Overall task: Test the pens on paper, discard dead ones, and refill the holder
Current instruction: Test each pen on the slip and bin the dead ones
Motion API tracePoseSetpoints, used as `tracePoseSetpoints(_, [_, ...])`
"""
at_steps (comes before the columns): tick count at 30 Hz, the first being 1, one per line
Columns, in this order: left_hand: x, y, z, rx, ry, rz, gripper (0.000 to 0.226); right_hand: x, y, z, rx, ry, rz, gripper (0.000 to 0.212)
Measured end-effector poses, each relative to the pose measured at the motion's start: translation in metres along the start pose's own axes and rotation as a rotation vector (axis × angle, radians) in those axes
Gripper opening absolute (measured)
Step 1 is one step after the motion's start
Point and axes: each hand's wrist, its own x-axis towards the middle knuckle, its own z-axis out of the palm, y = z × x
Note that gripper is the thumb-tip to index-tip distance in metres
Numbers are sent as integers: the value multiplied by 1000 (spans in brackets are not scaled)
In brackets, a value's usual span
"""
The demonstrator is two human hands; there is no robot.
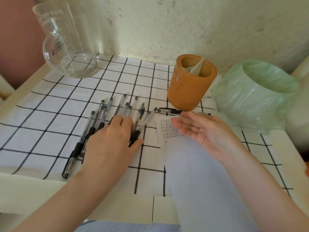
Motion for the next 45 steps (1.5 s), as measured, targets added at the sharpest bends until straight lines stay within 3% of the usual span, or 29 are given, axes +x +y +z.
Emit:
tracePoseSetpoints(4, [0, 0, 0, -22, 56, 26, 15, -5, 3, 7, -105, -18, -11, 28])
tracePoseSetpoints(8, [3, 7, -4, -98, 181, 167, 19, -12, 8, 20, -172, -103, 23, 43])
tracePoseSetpoints(11, [2, 17, -6, -329, 55, 233, 20, -17, 12, 30, -207, -202, -50, 49])
tracePoseSetpoints(15, [-4, 30, -5, -610, -175, 19, 9, -19, 12, 34, -265, -165, -211, 32])
tracePoseSetpoints(18, [-8, 33, -7, -628, -215, 21, 20, -21, 10, 32, -307, -144, -272, 27])
tracePoseSetpoints(22, [-10, 34, -8, -641, -233, 83, 20, -24, 9, 30, -336, -164, -278, 29])
tracePoseSetpoints(28, [-11, 35, -10, -761, -178, 57, 22, -26, 6, 31, -284, -171, -264, 23])
tracePoseSetpoints(35, [-6, 35, -12, -886, -243, 42, 29, -25, 4, 27, -245, -158, -240, 21])
tracePoseSetpoints(38, [-7, 34, -12, -854, -218, 59, 30, -23, 4, 26, -244, -138, -271, 21])
tracePoseSetpoints(41, [-8, 32, -11, -757, -316, -3, 45, -20, 4, 19, -201, -43, -311, 27])
tracePoseSetpoints(45, [-12, 26, -5, -326, -386, 126, 43, -18, -6, 6, -80, 29, -262, 33])
